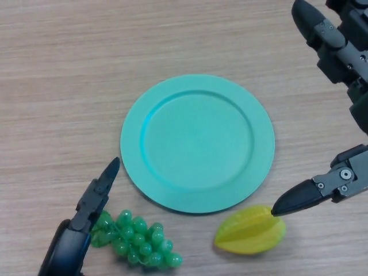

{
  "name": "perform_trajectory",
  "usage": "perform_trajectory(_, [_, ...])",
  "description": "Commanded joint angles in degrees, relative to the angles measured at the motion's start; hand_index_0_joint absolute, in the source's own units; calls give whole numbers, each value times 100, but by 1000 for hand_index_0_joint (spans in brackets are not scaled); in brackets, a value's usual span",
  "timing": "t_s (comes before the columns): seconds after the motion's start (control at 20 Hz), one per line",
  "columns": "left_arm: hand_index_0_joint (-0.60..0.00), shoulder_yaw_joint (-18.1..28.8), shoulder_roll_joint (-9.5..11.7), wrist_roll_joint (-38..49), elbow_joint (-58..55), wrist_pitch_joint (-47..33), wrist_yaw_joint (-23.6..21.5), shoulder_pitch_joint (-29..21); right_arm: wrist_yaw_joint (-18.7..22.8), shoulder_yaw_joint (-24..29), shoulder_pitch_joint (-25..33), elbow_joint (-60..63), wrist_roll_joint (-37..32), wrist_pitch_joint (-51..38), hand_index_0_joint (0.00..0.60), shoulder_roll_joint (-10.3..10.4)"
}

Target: Pick up the green grapes and place it on the plate

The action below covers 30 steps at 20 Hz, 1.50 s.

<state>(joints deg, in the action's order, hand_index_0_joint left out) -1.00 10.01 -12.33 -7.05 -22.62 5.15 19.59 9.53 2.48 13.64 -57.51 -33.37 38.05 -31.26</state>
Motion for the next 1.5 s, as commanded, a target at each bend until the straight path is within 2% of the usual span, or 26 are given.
perform_trajectory(0.05, [0, -13, 127, -146, 199, -1202, -521, -161, 38, 543, 132, -249, 76, -546, 0, -57])
perform_trajectory(0.15, [0, -70, 141, -217, 550, -1272, -773, -377, 33, 606, 108, -249, 41, -539, 0, -62])
perform_trajectory(0.3, [0, -128, 134, -230, 617, -873, -942, -524, 27, 650, 108, -249, 28, -513, 0, -57])
perform_trajectory(0.35, [0, -143, 118, -428, 651, -777, -1181, -516, 18, 668, 126, -249, 33, -485, 0, -31])
perform_trajectory(0.4, [-50, -148, 117, -459, 662, -764, -1209, -518, 16, 671, 127, -249, 34, -483, 0, -27])
perform_trajectory(0.45, [-200, -177, 130, -558, 720, -762, -1260, -533, 2, 686, 121, -249, 37, -480, 0, -6])
perform_trajectory(0.5, [-300, -212, 146, -649, 782, -762, -1296, -547, -15, 705, 112, -249, 39, -479, 0, 17])
perform_trajectory(0.55, [-450, -316, 190, -868, 895, -698, -1305, -575, -50, 752, 88, -249, 36, -476, 0, 61])
perform_trajectory(0.6, [-550, -429, 242, -1125, 997, -627, -1293, -605, -79, 791, 71, -249, 33, -464, 0, 94])
perform_trajectory(0.65, [-600, -555, 276, -1294, 1065, -448, -1179, -629, -90, 821, 70, -249, 24, -427, 0, 111])
perform_trajectory(0.7, [-600, -587, 277, -1174, 1010, -265, -996, -612, -91, 819, 64, -249, 32, -427, 0, 113])
perform_trajectory(0.75, [-600, -671, 360, -1016, 816, 162, -459, -523, -79, 807, 65, -249, 38, -414, 0, 110])
perform_trajectory(0.8, [-600, -698, 433, -935, 682, 361, -122, -449, -65, 808, 77, -249, 23, -402, 0, 101])
perform_trajectory(0.85, [-600, -702, 575, -787, 385, 713, 504, -298, -38, 812, 89, -249, -3, -406, 0, 95])
perform_trajectory(0.95, [-600, -617, 633, -775, 44, 921, 851, -124, 1, 783, 59, -249, -12, -456, 0, 51])
perform_trajectory(1.0, [-600, -596, 616, -792, -76, 1001, 884, -72, 11, 766, 61, -249, -5, -459, 0, 52])
perform_trajectory(1.1, [-600, -507, 542, -964, -372, 846, 555, 37, 68, 731, 91, -249, -39, -455, 0, 38])
perform_trajectory(1.15, [-600, -404, 437, -1048, -446, 476, 17, -3, 139, 718, 118, -249, -92, -467, 0, -3])
perform_trajectory(1.25, [-600, -208, 318, -691, -750, 138, -453, -83, 193, 672, 69, -249, -113, -561, 0, -46])
perform_trajectory(1.4, [-600, -30, 250, -93, -1620, 486, -308, -71, 236, 670, 80, -249, -182, -570, 0, -98])
perform_trajectory(1.5, [-600, 90, 177, 73, -2365, 1028, -282, -232, 267, 674, 77, -249, -219, -589, 0, -159])
